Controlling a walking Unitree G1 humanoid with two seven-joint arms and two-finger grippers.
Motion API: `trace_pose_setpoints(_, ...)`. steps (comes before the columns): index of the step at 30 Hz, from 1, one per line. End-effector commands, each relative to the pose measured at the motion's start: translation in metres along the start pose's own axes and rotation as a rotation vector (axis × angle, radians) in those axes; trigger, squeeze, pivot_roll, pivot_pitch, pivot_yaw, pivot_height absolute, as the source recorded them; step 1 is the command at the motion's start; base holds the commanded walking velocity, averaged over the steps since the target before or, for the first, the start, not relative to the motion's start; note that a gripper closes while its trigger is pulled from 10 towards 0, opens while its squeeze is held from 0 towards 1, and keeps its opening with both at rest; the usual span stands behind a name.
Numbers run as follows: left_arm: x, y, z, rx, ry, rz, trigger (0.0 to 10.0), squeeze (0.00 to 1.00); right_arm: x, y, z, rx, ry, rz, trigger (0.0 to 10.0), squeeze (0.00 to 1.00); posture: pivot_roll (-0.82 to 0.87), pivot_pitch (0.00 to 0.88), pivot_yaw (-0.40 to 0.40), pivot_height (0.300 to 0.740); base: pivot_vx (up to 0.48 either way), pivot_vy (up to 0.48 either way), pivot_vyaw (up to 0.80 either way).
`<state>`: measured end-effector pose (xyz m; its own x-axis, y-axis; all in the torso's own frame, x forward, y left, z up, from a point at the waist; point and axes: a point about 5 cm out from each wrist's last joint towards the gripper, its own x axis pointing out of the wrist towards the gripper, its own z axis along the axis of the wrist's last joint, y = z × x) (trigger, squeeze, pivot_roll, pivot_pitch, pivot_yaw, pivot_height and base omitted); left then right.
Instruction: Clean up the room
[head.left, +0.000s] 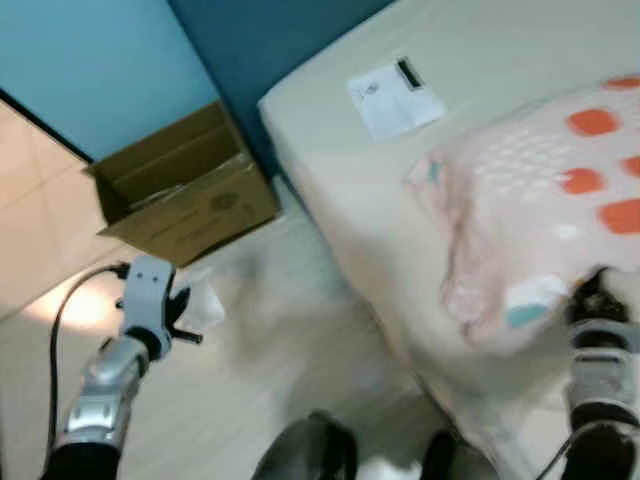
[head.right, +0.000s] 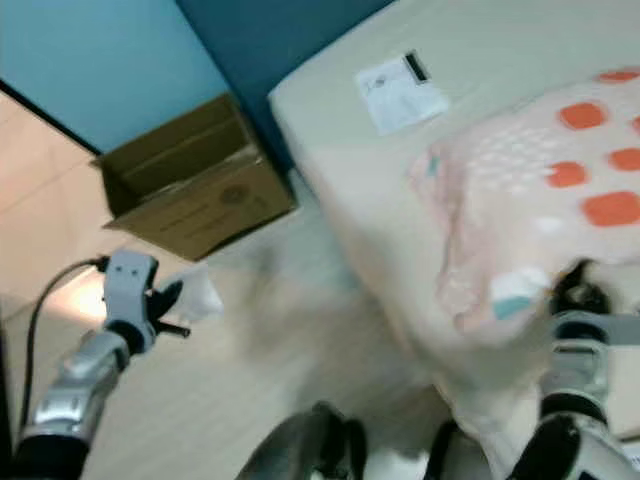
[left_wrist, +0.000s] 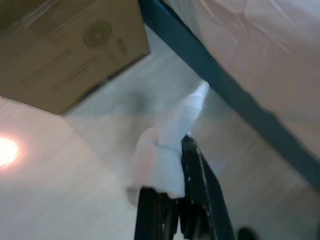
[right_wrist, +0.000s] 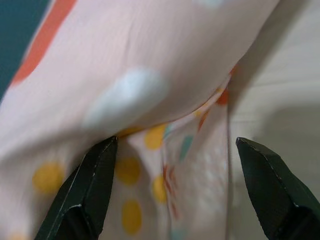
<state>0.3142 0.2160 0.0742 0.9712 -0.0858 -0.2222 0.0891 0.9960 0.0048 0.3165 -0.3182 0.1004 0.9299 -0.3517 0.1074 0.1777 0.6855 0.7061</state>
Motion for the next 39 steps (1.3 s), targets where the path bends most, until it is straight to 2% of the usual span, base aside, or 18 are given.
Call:
trace_pose_setpoints(1,-0.003,-0.003,-0.032,-0.072,0.09,0.048,10.0,0.0,-0.019,0.0,-0.046,-0.04,0.195,0.023,10.0,0.0,-0.04,0.175,0.117,0.69,0.0,0.0,0.0)
trace_pose_setpoints(2,-0.003,-0.003,-0.032,-0.072,0.09,0.048,10.0,0.0,-0.019,0.0,-0.046,-0.04,0.195,0.023,10.0,0.0,-0.04,0.175,0.117,0.69,0.0,0.0,0.0)
trace_pose_setpoints(4,-0.001,-0.009,-0.037,-0.085,0.108,0.042,10.0,0.0,-0.024,0.003,-0.06,-0.066,0.256,0.039,10.0,0.0,-0.06,0.166,0.108,0.694,0.0,0.0,0.0)
trace_pose_setpoints(6,0.001,-0.023,-0.049,-0.096,0.159,0.028,10.0,0.0,-0.036,0.006,-0.084,-0.113,0.374,0.051,10.0,0.0,-0.08,0.139,0.092,0.699,0.0,0.0,0.0)
trace_pose_setpoints(7,0.001,-0.023,-0.049,-0.096,0.159,0.028,10.0,0.0,-0.036,0.006,-0.084,-0.113,0.374,0.051,10.0,0.0,-0.08,0.139,0.092,0.699,0.0,0.0,0.0)
trace_pose_setpoints(12,0.0,-0.038,-0.071,-0.081,0.248,0.028,10.0,0.0,-0.06,0.0,-0.11,-0.147,0.495,0.036,10.0,0.0,-0.11,0.098,0.075,0.699,0.0,0.0,0.0)
trace_pose_setpoints(16,-0.006,-0.037,-0.084,-0.074,0.301,0.048,10.0,0.0,-0.069,-0.006,-0.116,-0.151,0.522,0.019,10.0,0.0,-0.12,0.076,0.071,0.709,0.0,0.0,0.0)
trace_pose_setpoints(18,-0.015,-0.033,-0.1,-0.072,0.373,0.085,10.0,0.0,-0.079,-0.008,-0.126,-0.193,0.589,0.012,10.0,0.0,-0.12,0.053,0.067,0.724,0.0,0.0,0.0)
trace_pose_setpoints(24,-0.02,-0.03,-0.108,-0.094,0.409,0.117,10.0,0.0,-0.084,-0.005,-0.135,-0.255,0.651,0.03,10.0,0.0,-0.13,0.03,0.06,0.739,0.0,0.0,0.0)
trace_pose_setpoints(26,-0.026,-0.03,-0.116,-0.117,0.446,0.145,10.0,0.0,-0.091,0.0,-0.147,-0.366,0.739,0.081,10.0,0.0,-0.13,0.011,0.053,0.74,0.0,0.0,0.0)
trace_pose_setpoints(28,-0.026,-0.03,-0.116,-0.117,0.446,0.145,10.0,0.0,-0.091,0.0,-0.147,-0.366,0.739,0.081,10.0,0.0,-0.13,0.011,0.053,0.74,0.0,0.0,0.0)
trace_pose_setpoints(30,-0.031,-0.03,-0.124,-0.14,0.479,0.169,10.0,0.0,-0.102,0.003,-0.16,-0.565,0.847,0.144,10.0,0.0,-0.14,0.008,0.052,0.74,0.0,0.0,0.0)
trace_pose_setpoints(31,-0.031,-0.03,-0.124,-0.14,0.479,0.169,10.0,0.0,-0.102,0.003,-0.16,-0.565,0.847,0.144,10.0,0.0,-0.14,0.008,0.052,0.74,0.0,0.0,0.0)
trace_pose_setpoints(32,-0.037,-0.03,-0.13,-0.155,0.509,0.188,10.0,0.0,-0.112,0.004,-0.17,-0.708,0.918,0.192,10.0,0.0,-0.14,0.0,0.054,0.74,0.0,0.0,0.0)
trace_pose_setpoints(34,-0.048,-0.028,-0.143,-0.18,0.565,0.225,10.0,0.0,-0.131,0.003,-0.186,-0.917,1.026,0.274,10.0,0.0,-0.15,0.0,0.055,0.74,0.0,0.0,0.0)
trace_pose_setpoints(35,-0.048,-0.028,-0.143,-0.18,0.565,0.225,10.0,0.0,-0.131,0.003,-0.186,-0.917,1.026,0.274,10.0,0.0,-0.15,0.0,0.055,0.74,0.0,0.0,0.0)
trace_pose_setpoints(36,-0.052,-0.027,-0.147,-0.194,0.585,0.24,10.0,0.0,-0.14,0.002,-0.191,-0.975,1.067,0.303,10.0,0.0,-0.15,0.0,0.055,0.74,0.0,0.0,0.0)
trace_pose_setpoints(39,-0.062,-0.025,-0.156,-0.209,0.623,0.265,10.0,0.0,-0.14,0.0,-0.19,-0.963,1.08,0.289,10.0,0.0,-0.16,0.0,0.063,0.74,0.0,0.0,0.0)
